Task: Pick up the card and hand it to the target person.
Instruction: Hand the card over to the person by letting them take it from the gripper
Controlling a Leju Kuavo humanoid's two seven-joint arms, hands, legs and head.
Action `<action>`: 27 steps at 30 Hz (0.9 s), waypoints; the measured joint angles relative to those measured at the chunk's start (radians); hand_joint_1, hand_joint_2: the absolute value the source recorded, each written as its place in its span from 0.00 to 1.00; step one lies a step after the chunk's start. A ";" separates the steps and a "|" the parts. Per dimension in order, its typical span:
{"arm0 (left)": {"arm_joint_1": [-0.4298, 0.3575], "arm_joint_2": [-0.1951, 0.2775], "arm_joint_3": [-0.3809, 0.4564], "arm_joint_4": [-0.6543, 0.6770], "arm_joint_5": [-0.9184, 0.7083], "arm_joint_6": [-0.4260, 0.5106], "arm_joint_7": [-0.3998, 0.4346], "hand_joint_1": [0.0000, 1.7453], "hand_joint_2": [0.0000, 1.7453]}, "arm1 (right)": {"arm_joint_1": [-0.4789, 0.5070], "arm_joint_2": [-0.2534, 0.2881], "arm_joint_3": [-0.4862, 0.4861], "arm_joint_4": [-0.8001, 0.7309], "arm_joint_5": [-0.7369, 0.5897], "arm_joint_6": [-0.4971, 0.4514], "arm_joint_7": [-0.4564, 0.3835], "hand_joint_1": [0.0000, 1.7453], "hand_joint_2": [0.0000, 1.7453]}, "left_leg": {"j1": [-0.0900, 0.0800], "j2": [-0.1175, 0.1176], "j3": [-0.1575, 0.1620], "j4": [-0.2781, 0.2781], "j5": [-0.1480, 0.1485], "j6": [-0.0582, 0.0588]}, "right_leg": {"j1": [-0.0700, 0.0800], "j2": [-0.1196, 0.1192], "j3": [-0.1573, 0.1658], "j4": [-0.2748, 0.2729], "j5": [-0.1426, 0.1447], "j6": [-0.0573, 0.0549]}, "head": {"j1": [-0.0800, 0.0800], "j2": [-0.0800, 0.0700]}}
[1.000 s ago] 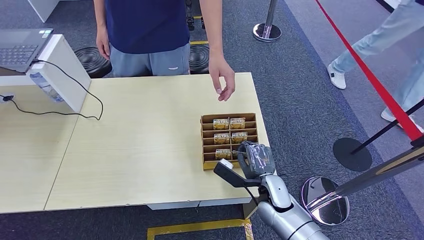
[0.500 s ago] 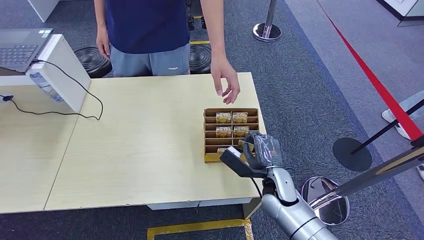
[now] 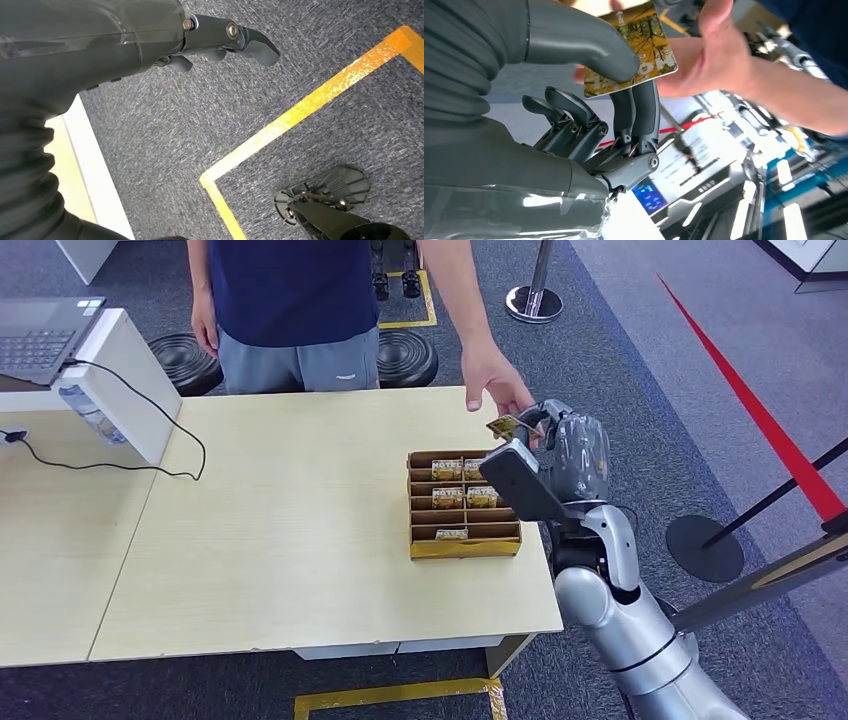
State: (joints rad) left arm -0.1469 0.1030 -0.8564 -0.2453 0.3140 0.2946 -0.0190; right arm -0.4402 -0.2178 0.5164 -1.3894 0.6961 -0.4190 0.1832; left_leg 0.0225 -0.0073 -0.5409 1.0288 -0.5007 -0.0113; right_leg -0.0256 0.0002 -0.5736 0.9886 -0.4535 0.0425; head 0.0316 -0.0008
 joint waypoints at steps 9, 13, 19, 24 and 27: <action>0.003 -0.001 0.000 0.000 0.011 -0.047 0.000 0.00 0.00 | -0.026 0.030 0.009 -0.043 -0.059 -0.001 -0.058 0.80 1.00 | 0.000 0.000 0.000 0.000 0.000 0.000 | 0.000 0.000 0.000 0.000 0.000 0.000 | 0.000 0.000; 0.007 0.000 0.000 0.000 0.013 -0.025 -0.003 0.00 0.00 | -0.025 0.049 0.021 -0.042 -0.059 -0.007 -0.059 0.15 1.00 | 0.000 0.000 0.000 0.000 0.000 0.000 | 0.000 0.000 0.000 0.000 0.000 0.000 | 0.000 0.000; 0.017 0.002 0.001 0.000 0.017 -0.023 -0.002 0.00 0.00 | -0.023 0.060 0.032 -0.042 -0.069 -0.019 -0.058 0.00 1.00 | 0.000 0.000 0.000 0.000 0.000 0.000 | 0.000 0.000 0.000 0.000 0.000 0.000 | 0.000 0.000; 0.020 0.005 0.002 0.000 0.024 -0.023 -0.006 0.00 0.00 | -0.020 0.060 0.040 -0.042 -0.089 -0.024 -0.053 0.00 1.00 | 0.000 0.000 0.000 0.000 0.000 0.000 | 0.000 0.000 0.000 0.000 0.000 0.000 | 0.000 0.000; 0.019 0.006 0.002 0.000 0.025 -0.018 -0.007 0.00 0.00 | -0.017 0.058 0.038 -0.041 -0.123 -0.021 -0.050 0.00 1.00 | 0.000 0.000 0.000 0.000 0.000 0.000 | 0.000 0.000 0.000 0.000 0.000 0.000 | 0.000 0.000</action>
State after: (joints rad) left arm -0.1275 0.1086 -0.8549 -0.2450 0.3390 0.2762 -0.0261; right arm -0.4573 -0.1595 0.5545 -1.4302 0.5729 -0.4399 0.1330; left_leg 0.0226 -0.0076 -0.5408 1.0287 -0.5007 -0.0113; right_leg -0.0256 0.0001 -0.5739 0.9887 -0.4536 0.0424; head 0.0317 -0.0008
